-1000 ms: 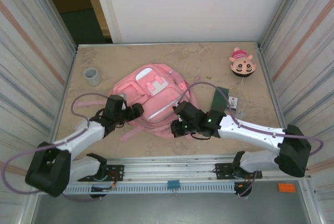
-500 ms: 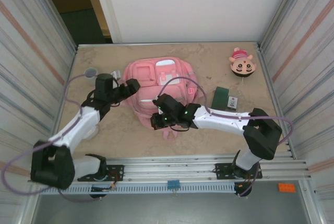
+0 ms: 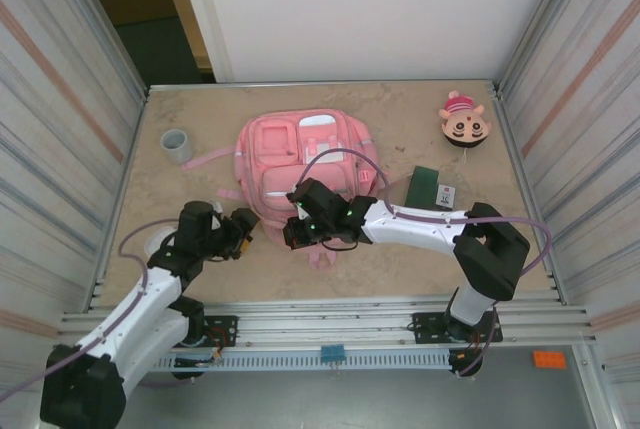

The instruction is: Pack books, pencil case, and school supplies into a backpack

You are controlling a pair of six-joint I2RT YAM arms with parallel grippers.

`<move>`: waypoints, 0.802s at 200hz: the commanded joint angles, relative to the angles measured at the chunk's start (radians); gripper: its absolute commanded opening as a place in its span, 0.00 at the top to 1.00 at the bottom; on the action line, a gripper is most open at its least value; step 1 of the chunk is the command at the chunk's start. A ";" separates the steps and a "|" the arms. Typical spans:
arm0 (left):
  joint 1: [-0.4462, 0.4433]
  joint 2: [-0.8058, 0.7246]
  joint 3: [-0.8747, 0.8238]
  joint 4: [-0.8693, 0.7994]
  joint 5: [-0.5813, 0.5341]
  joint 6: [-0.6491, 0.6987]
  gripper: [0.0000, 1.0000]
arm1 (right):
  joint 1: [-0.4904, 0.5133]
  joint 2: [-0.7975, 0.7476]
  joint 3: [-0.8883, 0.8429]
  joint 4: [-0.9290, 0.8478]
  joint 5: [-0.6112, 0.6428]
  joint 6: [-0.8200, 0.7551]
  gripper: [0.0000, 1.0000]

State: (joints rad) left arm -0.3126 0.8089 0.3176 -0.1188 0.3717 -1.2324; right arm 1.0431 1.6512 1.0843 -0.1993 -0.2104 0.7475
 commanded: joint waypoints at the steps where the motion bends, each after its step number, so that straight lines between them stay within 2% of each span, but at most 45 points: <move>1: -0.015 0.082 0.021 0.157 0.047 -0.053 0.37 | 0.017 0.009 0.035 0.030 -0.046 -0.007 1.00; 23: -0.036 0.169 0.042 0.224 0.044 -0.039 0.47 | 0.018 0.005 0.030 0.029 -0.049 -0.001 1.00; 41: -0.040 0.215 0.069 0.221 0.033 0.001 0.69 | 0.018 -0.003 0.026 0.021 -0.054 0.000 1.00; 59: -0.036 0.221 0.116 0.105 -0.036 0.090 0.92 | 0.014 -0.020 0.024 -0.014 -0.056 -0.007 1.00; 68: -0.020 0.219 0.129 0.064 -0.050 0.130 1.00 | 0.009 -0.035 0.017 -0.037 -0.056 -0.011 1.00; 119: 0.156 0.188 0.195 -0.117 -0.026 0.371 1.00 | -0.067 -0.168 -0.040 -0.219 -0.070 -0.069 1.00; 160: 0.211 0.197 0.262 -0.180 -0.017 0.496 1.00 | -0.160 -0.232 -0.108 -0.277 -0.089 -0.115 1.00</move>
State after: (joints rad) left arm -0.1436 1.0111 0.5251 -0.2344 0.4431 -0.8803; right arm 0.9234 1.4734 1.0161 -0.3557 -0.2684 0.6868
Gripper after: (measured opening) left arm 0.046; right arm 0.050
